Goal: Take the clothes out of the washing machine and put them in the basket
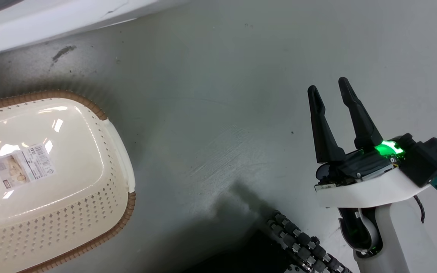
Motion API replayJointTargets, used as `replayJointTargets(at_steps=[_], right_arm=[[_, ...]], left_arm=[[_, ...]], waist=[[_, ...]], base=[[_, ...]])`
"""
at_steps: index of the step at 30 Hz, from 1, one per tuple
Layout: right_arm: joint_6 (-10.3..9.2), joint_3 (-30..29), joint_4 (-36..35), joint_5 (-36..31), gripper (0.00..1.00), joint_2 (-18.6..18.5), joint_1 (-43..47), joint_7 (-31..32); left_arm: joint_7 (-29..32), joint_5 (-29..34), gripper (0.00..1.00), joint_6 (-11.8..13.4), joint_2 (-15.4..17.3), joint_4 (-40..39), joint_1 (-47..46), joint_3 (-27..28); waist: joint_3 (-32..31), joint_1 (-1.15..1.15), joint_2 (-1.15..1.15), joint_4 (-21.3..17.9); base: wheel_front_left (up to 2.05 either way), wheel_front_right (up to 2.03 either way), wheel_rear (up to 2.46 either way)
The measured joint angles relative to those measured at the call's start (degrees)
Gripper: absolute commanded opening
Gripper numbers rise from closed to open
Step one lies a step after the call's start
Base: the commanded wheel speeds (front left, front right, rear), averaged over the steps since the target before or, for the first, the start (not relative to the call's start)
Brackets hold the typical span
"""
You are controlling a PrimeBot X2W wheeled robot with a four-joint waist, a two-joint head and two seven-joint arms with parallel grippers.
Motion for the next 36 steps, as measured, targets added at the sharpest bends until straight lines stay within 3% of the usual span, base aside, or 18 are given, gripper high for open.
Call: replayJointTargets(at_steps=[7,13,18,27,32,36], right_arm=[[0.0,-2.0,1.5,-1.6,1.0,0.0,-0.6,0.0],[0.0,-4.3,2.8,-3.9,1.0,0.0,-0.5,0.0],[0.0,-5.8,3.5,-6.2,1.0,0.1,0.4,0.0],[0.0,-8.0,5.2,-10.0,1.0,0.1,3.2,0.0],[0.0,-8.4,5.8,-11.8,1.0,0.1,4.9,0.0],[0.0,-9.1,6.4,-12.9,1.0,0.1,6.1,0.0]], left_arm=[[-9.2,-0.5,0.0,0.4,-2.1,2.6,1.4,-0.4],[-18.8,-3.3,0.0,0.2,-6.0,6.0,6.5,-0.8],[-31.9,-4.7,0.0,0.2,-10.1,7.3,11.6,-0.8],[-49.0,-8.0,0.0,0.1,-17.0,10.4,23.7,-1.0],[-57.4,-9.1,0.0,0.5,-19.9,10.4,29.3,-0.9],[-60.6,-9.0,0.0,1.7,-21.6,8.5,32.7,-0.7]], waist=[[-3.4,0.0,0.0,1.7],[-7.7,0.0,0.0,4.4],[-12.0,0.0,0.0,7.1],[-21.0,0.0,0.0,11.7],[-25.8,0.0,0.0,14.2],[-29.2,-0.01,0.0,16.2]], base=[[0.0,0.0,0.0],[0.0,0.0,0.0],[0.0,0.0,0.0],[0.0,0.0,0.0],[0.0,0.0,0.0],[0.0,0.0,0.0]])
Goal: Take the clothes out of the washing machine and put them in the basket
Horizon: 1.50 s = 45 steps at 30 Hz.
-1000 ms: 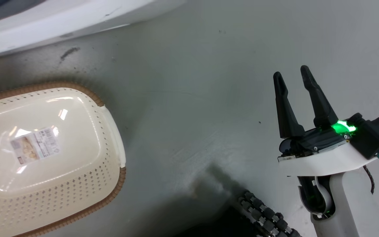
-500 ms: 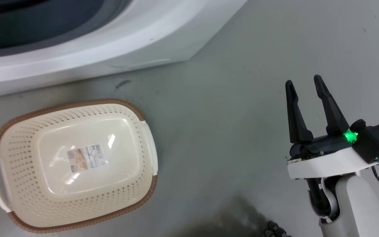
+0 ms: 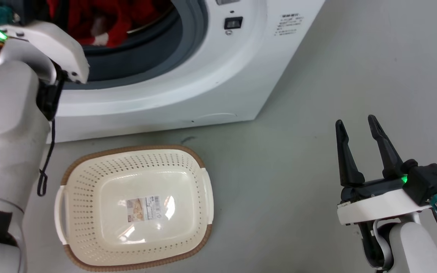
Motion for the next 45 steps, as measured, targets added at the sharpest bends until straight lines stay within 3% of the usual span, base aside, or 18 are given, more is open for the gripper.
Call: replayJointTargets(at_steps=[5,16,27,31,35,39,45], right_arm=[[0.0,-1.5,0.4,-1.2,1.0,0.0,0.7,0.0],[0.0,-2.2,1.3,-2.5,1.0,0.0,2.6,0.0],[0.0,-3.0,2.2,-3.1,1.0,0.0,5.2,0.0],[0.0,-3.2,2.2,-3.3,1.0,0.0,5.8,0.0],[0.0,-3.1,2.2,-3.6,1.0,0.0,5.9,0.0],[0.0,-2.9,2.0,-4.1,1.0,0.0,5.7,0.0],[0.0,-2.6,1.5,-5.1,1.0,0.0,4.3,0.0]], left_arm=[[-0.8,0.6,0.0,1.4,-0.8,-5.9,5.1,0.9],[-0.8,6.1,0.0,6.8,-0.9,-33.2,24.3,8.6],[-0.8,8.2,0.0,7.7,-1.3,-52.1,39.6,10.2],[3.0,6.0,0.0,7.9,-0.9,-56.8,43.2,9.6],[6.5,4.9,0.0,8.3,0.4,-59.1,45.4,9.4],[8.0,4.3,0.0,7.9,1.2,-56.6,47.9,8.3],[5.1,2.3,0.0,4.5,-0.2,-41.9,48.6,6.8]], waist=[[-3.3,0.0,0.0,2.3],[-8.8,0.0,0.0,6.2],[-14.0,0.0,0.0,9.3],[-14.5,0.0,0.0,10.3],[-13.6,0.0,0.0,10.7],[-11.9,0.01,0.0,10.7],[-7.1,0.01,0.0,9.7]], base=[[0.0,0.0,0.0],[0.0,0.0,0.0],[0.0,0.0,0.0],[0.0,0.0,0.0],[0.0,0.0,0.0],[0.0,0.0,0.0],[0.0,0.0,0.0]])
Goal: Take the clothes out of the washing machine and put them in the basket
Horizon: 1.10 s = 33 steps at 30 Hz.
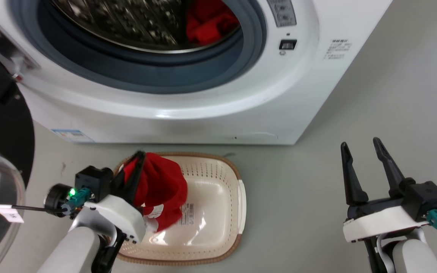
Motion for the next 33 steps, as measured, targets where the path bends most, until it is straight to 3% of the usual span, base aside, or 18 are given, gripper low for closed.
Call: replayJointTargets(at_steps=[11,21,33], right_arm=[[0.0,-0.7,-2.4,-2.2,1.0,0.0,-3.3,0.0],[0.0,-0.5,-5.0,-1.6,1.0,0.0,-6.0,0.0],[0.0,-0.5,-7.3,-0.7,1.0,0.0,-6.6,0.0]], left_arm=[[-5.0,0.3,0.0,-5.1,-6.1,25.1,-12.0,-3.7],[-5.8,1.3,0.0,-6.0,-8.5,42.7,-23.3,-4.2],[-6.0,2.4,0.0,-6.1,-8.6,49.5,-29.2,-2.6]], waist=[[10.9,0.0,0.0,-1.2],[22.0,0.01,0.0,-2.9],[31.5,0.01,0.0,-6.0]], base=[[0.0,0.0,0.0],[0.0,0.0,0.0],[0.0,0.0,0.0]])
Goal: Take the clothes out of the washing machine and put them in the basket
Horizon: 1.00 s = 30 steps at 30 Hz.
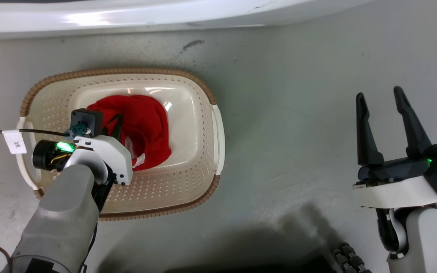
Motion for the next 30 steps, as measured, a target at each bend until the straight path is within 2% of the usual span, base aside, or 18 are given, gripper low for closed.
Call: replayJointTargets(at_steps=[2,3,4,9,14,19,30], right_arm=[[0.0,-0.4,-0.5,-0.1,1.0,0.0,0.0,0.0],[0.0,-0.7,-0.7,-0.3,1.0,0.0,0.0,0.0],[0.0,-0.8,-0.7,-0.4,1.0,0.0,0.0,0.0],[0.0,-1.4,-0.1,-0.2,1.0,0.0,0.1,0.0],[0.0,0.5,1.5,-0.1,1.0,0.0,0.1,0.0],[0.0,0.8,2.6,1.2,1.0,0.0,0.0,0.0],[0.0,0.7,5.6,1.3,1.0,0.0,3.5,0.0]], left_arm=[[0.0,-0.1,0.0,0.0,-0.3,0.5,-0.1,0.6],[0.0,-0.1,0.44,0.0,-0.5,0.9,-0.3,0.9],[0.0,0.1,1.0,0.3,-0.8,1.2,-0.5,1.0],[0.0,0.3,1.0,0.5,-2.4,2.0,-0.3,2.2],[0.0,-1.1,1.0,0.2,-3.3,0.5,3.4,4.3],[0.0,-0.5,1.0,0.0,-1.8,-6.0,7.6,6.5],[0.0,1.6,1.0,0.0,-1.5,-21.4,20.0,11.9]], waist=[[0.8,0.0,0.0,-0.1],[1.1,0.0,0.0,0.0],[1.3,0.0,0.0,0.1],[0.3,-0.01,0.0,0.8],[-3.0,-0.01,0.0,1.0],[-8.2,-0.01,0.0,0.8],[-20.7,-0.02,0.0,1.1]], base=[[0.0,0.0,0.0],[0.0,0.0,0.0],[0.0,0.0,0.0],[0.0,0.0,0.0],[0.0,0.0,0.0],[0.0,0.0,0.0],[0.0,0.0,0.0]])
